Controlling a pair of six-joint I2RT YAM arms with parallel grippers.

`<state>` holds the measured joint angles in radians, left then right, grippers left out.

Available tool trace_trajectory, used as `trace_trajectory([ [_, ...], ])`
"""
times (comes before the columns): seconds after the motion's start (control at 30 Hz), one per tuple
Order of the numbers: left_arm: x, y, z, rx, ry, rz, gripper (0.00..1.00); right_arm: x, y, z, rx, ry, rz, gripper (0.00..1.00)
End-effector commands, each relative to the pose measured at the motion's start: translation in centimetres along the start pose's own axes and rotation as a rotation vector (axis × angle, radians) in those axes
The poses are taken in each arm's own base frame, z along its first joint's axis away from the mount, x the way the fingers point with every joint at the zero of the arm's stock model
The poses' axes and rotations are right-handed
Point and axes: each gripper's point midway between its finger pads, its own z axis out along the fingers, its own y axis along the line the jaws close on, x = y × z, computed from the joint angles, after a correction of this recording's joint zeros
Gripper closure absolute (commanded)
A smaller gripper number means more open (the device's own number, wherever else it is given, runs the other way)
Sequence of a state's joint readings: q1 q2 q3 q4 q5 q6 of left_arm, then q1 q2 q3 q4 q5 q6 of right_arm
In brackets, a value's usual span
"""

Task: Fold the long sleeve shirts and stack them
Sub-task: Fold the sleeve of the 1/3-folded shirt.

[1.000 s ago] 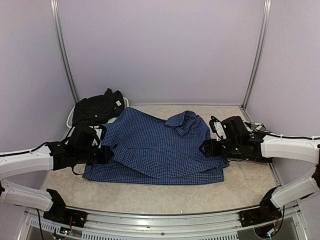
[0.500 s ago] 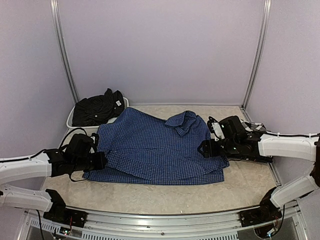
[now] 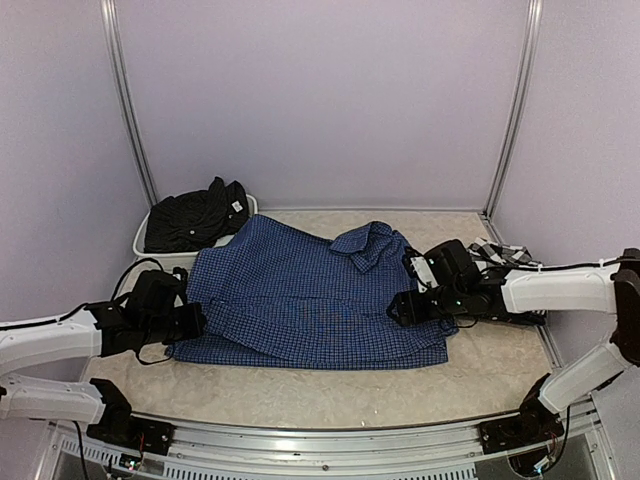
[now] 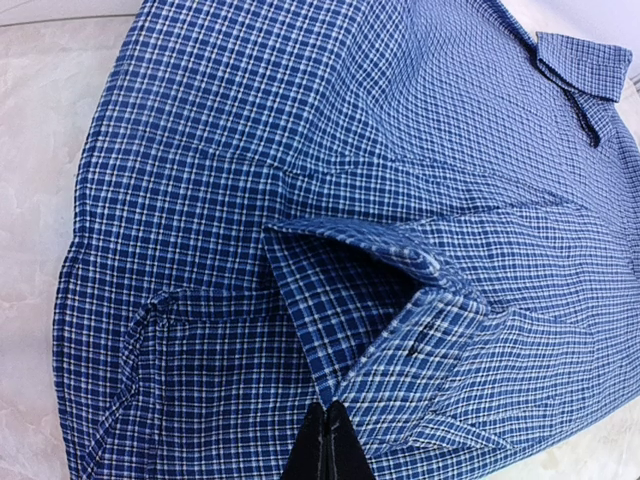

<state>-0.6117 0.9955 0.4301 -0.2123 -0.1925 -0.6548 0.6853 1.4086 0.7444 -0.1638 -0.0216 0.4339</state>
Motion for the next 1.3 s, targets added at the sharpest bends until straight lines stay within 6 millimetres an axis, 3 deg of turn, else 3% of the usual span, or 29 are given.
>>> trace_trajectory([
  [0.0, 0.4, 0.7, 0.4, -0.014, -0.010, -0.015, 1.00, 1.1, 1.3, 1.1, -0.031, 0.031, -0.031, 0.25],
  [0.23, 1.1, 1.3, 0.6, -0.024, 0.001, -0.026, 0.98, 2.0, 1.6, 2.1, -0.028, 0.064, -0.042, 0.26],
  [0.57, 0.2, 1.6, -0.2, -0.047, -0.034, -0.068, 0.62, 1.8, 1.4, 2.1, -0.008, 0.070, -0.055, 0.27],
  [0.73, -1.9, -1.4, -1.4, 0.086, -0.105, -0.068, 0.47, 1.4, 2.4, 2.0, -0.021, 0.056, -0.083, 0.27],
  [0.97, -4.0, -7.1, -2.8, 0.342, -0.174, -0.002, 0.36, 1.6, 4.8, 3.0, -0.078, 0.068, -0.124, 0.27],
  [1.13, -3.9, -8.7, -1.3, 0.382, -0.151, 0.037, 0.33, 2.3, 4.9, 4.1, -0.055, 0.104, -0.132, 0.27],
  [1.27, -2.6, -9.4, 0.7, 0.396, -0.080, 0.062, 0.33, 2.9, 3.1, 4.7, 0.042, 0.135, -0.116, 0.27],
])
